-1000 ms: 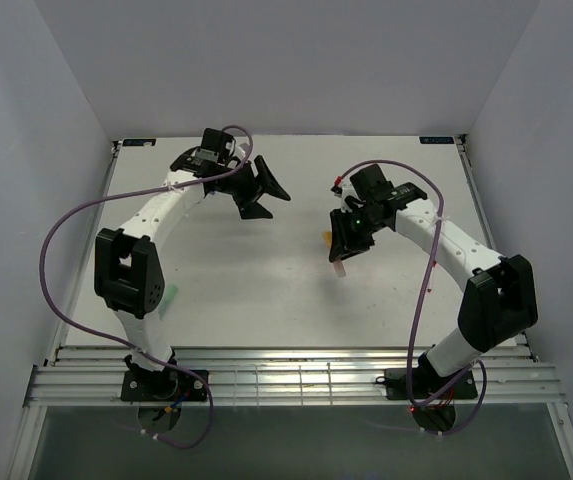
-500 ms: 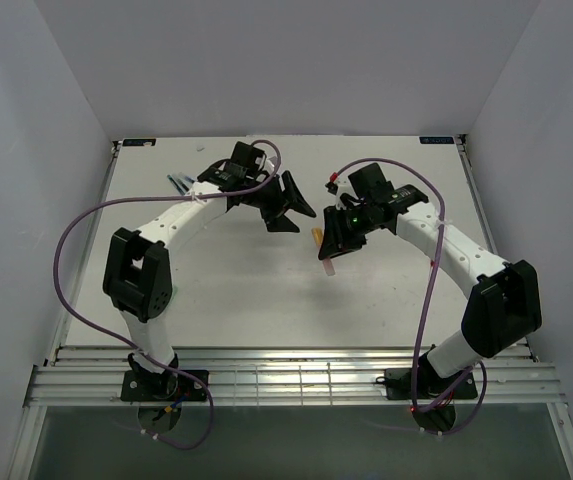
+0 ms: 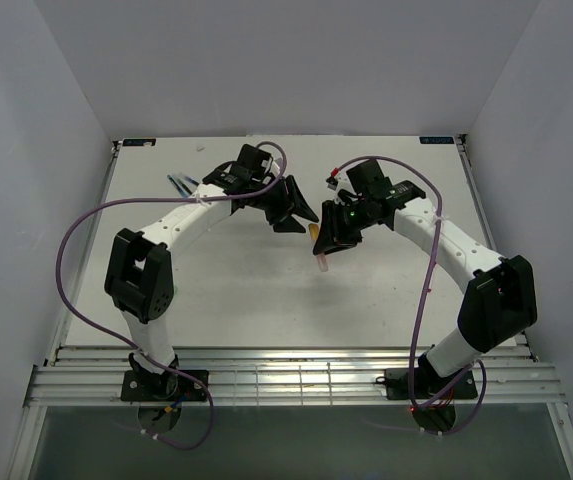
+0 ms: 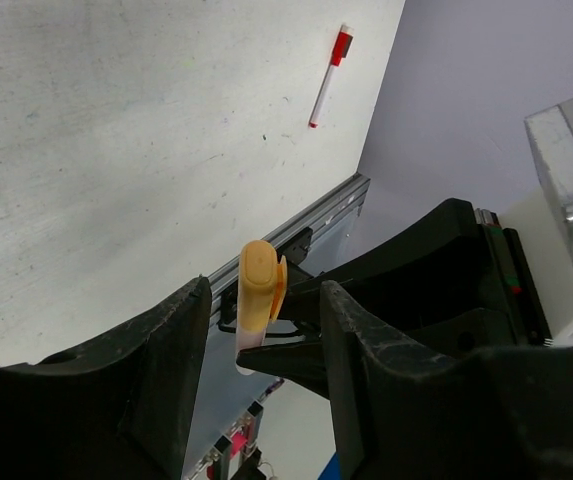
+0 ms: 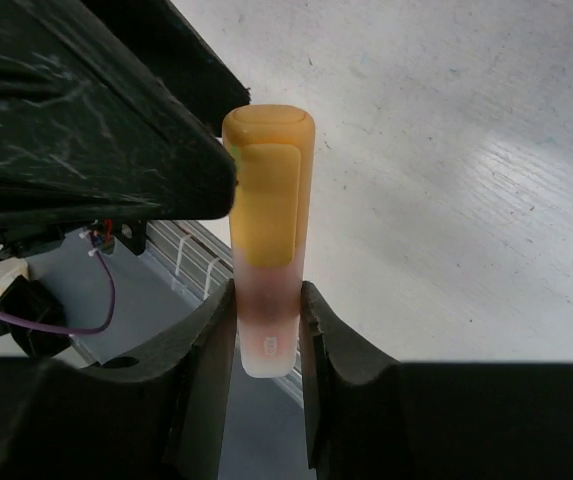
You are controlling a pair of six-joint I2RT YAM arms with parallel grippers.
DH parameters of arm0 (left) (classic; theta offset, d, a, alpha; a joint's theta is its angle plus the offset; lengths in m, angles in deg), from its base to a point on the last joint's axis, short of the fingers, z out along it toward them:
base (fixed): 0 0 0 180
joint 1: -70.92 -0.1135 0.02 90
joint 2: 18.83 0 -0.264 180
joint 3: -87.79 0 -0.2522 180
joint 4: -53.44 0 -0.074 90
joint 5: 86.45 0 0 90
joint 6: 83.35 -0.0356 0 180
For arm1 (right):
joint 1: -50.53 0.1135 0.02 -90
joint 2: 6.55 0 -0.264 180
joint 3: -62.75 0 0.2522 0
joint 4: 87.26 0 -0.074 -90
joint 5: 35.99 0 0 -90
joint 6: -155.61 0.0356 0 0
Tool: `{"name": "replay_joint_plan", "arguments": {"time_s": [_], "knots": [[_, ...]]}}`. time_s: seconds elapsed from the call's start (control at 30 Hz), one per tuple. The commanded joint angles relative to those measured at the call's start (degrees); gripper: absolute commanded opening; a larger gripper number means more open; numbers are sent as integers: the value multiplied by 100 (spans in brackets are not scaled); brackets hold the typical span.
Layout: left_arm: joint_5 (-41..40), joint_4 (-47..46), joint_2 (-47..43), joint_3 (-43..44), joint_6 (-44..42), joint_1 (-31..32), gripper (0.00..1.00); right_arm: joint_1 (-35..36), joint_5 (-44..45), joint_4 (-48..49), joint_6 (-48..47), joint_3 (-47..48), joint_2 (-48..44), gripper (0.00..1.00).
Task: Open the pen caps
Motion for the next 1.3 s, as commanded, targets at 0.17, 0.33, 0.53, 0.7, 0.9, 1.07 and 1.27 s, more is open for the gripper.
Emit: {"name": "replay_joint_plan", "arguments": {"time_s": [0.17,0.33,0.53,0.7,0.9,1.07,1.27], "knots": [[-41,-64,-42,-27,-62,90,59,32,-255,211,247,325,-31,8],[-32,-29,63,43,-98,142,58,32,-351,343,361,342,-13,8],[-32,-29,178,140,-133,186,48,32,-448,440,484,325,22,8],[-59,-20,178,131,-150,204,34,32,-509,457,555,325,66,8],[-59,-11,213,184,-177,204,0,32,-527,563,520,123,-4,18],[-41,-3,230,228,-159,204,0,59,-536,642,493,17,-31,46],[-94,-3,213,263,-115,204,0,111,-580,686,458,-53,75,50]]}}
